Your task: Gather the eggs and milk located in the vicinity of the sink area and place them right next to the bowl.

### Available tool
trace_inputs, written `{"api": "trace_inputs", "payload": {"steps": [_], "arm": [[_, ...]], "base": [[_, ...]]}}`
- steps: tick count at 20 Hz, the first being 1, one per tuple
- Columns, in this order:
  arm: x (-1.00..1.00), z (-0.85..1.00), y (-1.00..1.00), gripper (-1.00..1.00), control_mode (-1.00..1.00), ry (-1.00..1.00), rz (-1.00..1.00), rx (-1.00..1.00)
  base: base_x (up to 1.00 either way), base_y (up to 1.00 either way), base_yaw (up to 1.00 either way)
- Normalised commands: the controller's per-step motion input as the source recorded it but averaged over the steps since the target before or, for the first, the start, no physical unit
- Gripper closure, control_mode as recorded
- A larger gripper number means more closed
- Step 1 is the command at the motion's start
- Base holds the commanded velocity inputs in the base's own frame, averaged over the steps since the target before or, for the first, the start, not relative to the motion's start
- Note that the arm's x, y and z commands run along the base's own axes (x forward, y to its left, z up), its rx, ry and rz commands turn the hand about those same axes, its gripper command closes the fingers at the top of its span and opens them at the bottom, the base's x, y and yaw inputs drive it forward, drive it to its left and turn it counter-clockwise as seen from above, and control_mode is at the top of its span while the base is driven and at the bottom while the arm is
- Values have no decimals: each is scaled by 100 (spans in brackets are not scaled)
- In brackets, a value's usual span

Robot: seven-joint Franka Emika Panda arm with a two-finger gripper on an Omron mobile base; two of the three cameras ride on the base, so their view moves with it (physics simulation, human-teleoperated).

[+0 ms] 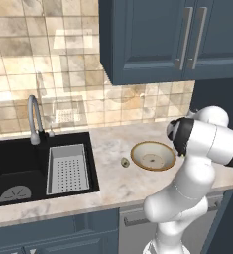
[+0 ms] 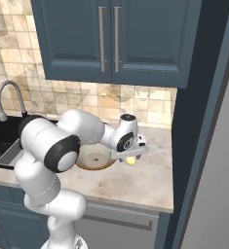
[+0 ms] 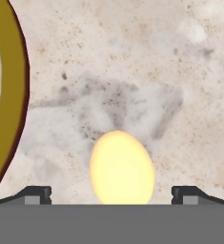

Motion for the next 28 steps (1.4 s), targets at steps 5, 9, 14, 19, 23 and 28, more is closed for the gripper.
{"api": "trace_inputs", "payload": {"steps": [5, 9, 14, 19, 23, 28], "arm": [[0, -9, 0, -100, -100, 0, 0, 0], [0, -5, 0, -100, -100, 0, 0, 0], [0, -1, 0, -100, -100, 0, 0, 0], [3, 0, 0, -100, -100, 0, 1, 0], [8, 0, 0, -100, -100, 0, 1, 0], [16, 0, 0, -100, -100, 1, 0, 0]], "base": [[0, 0, 0], [0, 0, 0], [0, 0, 0], [0, 0, 0], [0, 0, 0], [0, 0, 0]]}}
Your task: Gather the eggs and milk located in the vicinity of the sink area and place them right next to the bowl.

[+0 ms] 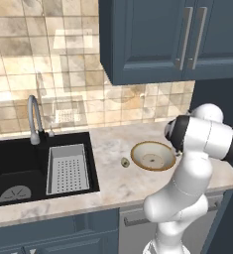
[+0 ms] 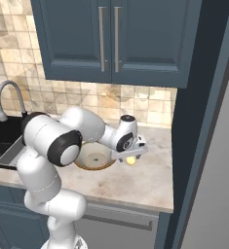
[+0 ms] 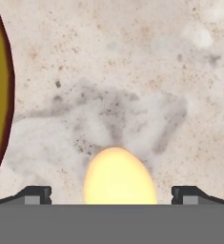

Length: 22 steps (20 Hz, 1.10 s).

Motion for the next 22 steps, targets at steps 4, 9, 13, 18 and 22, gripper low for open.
{"api": "trace_inputs", "payload": {"steps": [4, 9, 13, 18, 22], "arm": [[16, 0, -1, -100, -100, 4, 0, 0], [4, -7, -2, 100, -100, 5, 0, 0], [0, -6, 0, 100, -100, 2, 0, 0], [0, 0, 0, 100, -100, 0, 0, 0], [0, 0, 0, 100, -100, 0, 0, 0]], "base": [[0, 0, 0], [0, 0, 0], [0, 0, 0], [0, 0, 0], [0, 0, 0]]}}
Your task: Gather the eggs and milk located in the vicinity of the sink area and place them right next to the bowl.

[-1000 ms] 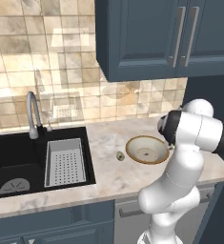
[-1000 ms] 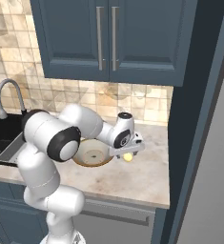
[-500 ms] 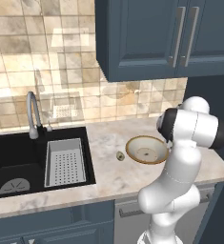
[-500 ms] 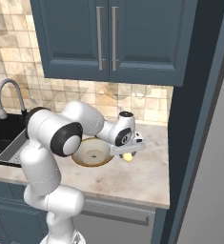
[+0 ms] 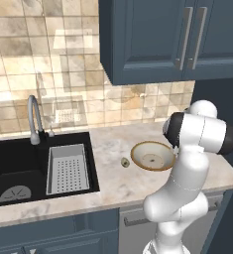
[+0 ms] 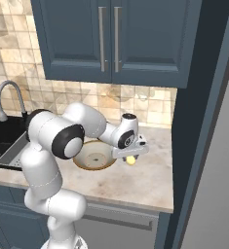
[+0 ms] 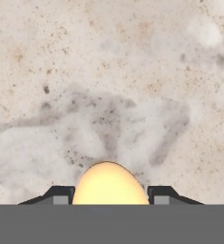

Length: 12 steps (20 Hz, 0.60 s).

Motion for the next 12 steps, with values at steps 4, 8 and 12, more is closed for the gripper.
{"api": "trace_inputs", "payload": {"steps": [4, 8, 12], "arm": [[-5, 1, 0, 100, -100, 0, 6, 1], [-23, 8, 0, 100, -100, 0, 10, 6], [-17, 6, 0, 100, -100, 0, 16, 3]], "base": [[0, 0, 0], [0, 0, 0], [0, 0, 0]]}}
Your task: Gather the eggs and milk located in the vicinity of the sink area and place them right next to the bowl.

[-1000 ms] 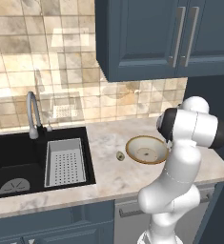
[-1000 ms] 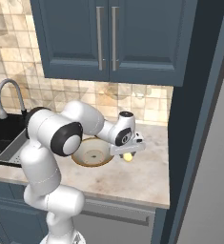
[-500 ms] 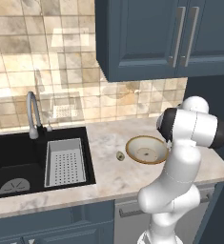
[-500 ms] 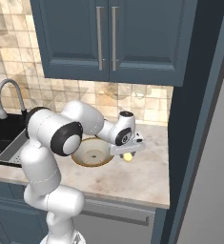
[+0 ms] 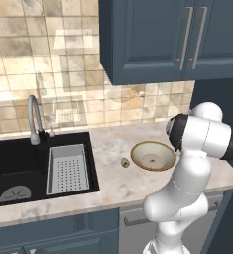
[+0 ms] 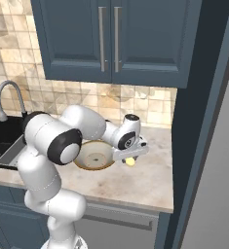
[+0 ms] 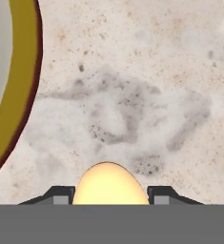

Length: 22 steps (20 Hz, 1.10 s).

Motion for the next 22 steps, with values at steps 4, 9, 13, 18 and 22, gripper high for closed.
{"api": "trace_inputs", "payload": {"steps": [4, 9, 13, 18, 22], "arm": [[-4, 0, 0, 100, -100, 0, 18, 0], [0, 0, 9, 100, -100, -1, 13, 0], [-2, 0, 6, 100, -100, -7, 13, 0], [-2, 0, 12, 100, -100, -3, 12, 0], [-3, 0, 17, 100, -100, 0, 12, 0]], "base": [[0, 0, 0], [0, 0, 0], [0, 0, 0], [0, 0, 0], [0, 0, 0]]}}
